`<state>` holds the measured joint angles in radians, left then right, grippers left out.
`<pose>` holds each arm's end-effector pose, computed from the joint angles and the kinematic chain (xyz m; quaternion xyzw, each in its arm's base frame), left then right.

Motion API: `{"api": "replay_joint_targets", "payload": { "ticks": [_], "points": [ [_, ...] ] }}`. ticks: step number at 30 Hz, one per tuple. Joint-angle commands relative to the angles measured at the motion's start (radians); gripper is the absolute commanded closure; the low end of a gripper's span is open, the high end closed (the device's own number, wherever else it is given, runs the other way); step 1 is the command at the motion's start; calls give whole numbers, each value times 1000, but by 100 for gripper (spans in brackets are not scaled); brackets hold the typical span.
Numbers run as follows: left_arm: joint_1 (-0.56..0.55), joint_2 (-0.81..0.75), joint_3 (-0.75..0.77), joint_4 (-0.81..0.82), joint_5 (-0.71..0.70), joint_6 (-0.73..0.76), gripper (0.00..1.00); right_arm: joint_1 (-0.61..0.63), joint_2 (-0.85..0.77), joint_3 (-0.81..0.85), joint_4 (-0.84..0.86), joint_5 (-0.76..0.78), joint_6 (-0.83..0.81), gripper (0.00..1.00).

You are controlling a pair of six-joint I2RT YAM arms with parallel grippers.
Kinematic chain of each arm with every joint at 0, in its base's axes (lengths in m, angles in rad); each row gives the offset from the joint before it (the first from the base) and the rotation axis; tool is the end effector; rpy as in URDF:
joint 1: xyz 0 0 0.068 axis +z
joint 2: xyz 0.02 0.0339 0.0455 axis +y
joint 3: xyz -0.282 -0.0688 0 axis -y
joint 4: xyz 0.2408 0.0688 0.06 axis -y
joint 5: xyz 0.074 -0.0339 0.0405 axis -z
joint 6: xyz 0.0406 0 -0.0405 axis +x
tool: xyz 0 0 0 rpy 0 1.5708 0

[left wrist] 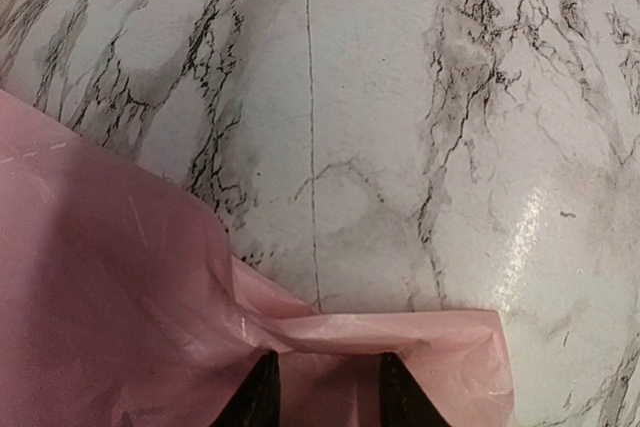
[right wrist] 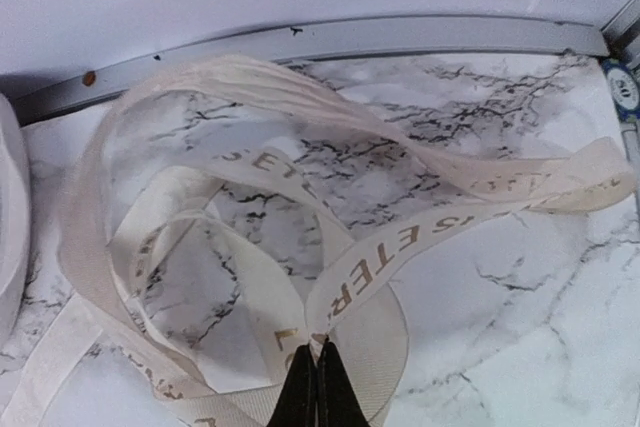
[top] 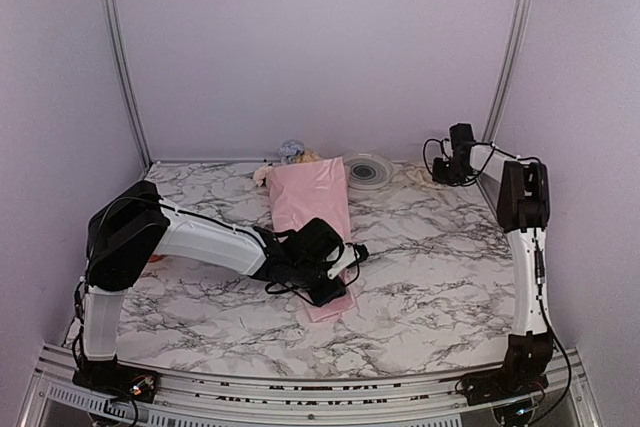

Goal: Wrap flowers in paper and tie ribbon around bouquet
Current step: Pick up the ribbon from the corner of the board, then place the ribbon at the center of the board.

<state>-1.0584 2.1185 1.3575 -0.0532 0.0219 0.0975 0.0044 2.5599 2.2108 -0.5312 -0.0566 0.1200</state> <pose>0.2254 -0.4025 0.1483 0.5110 0.7761 -0.1797 0.3228 0.5754 0.0048 0.1542 0.0448 0.9396 0.0476 0.3360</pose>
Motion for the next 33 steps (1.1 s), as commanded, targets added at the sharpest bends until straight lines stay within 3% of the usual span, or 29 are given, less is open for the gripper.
{"api": "replay_joint_targets", "payload": {
  "ticks": [1,4,9,15,21,29,33],
  "points": [
    [-9,63,-22,-85,-13,-4,66,27,-252,-140,64,-34,-26,100],
    [-8,61,-34,-83,-25,4,66,64,-422,-327,158,-15,-26,100],
    [-9,43,-61,-79,-37,5,66,133,-637,-475,179,-4,-18,100],
    [-6,37,-88,-54,-48,5,66,265,-858,-553,122,-15,-24,100],
    [-5,24,-123,-13,-41,-5,66,369,-1050,-562,-38,-12,-9,100],
    [-4,32,-123,-2,-35,20,66,414,-1273,-647,-121,-295,0,100],
    [-4,37,-117,-6,-34,27,66,403,-1293,-729,-144,-120,22,100]
  ]
}}
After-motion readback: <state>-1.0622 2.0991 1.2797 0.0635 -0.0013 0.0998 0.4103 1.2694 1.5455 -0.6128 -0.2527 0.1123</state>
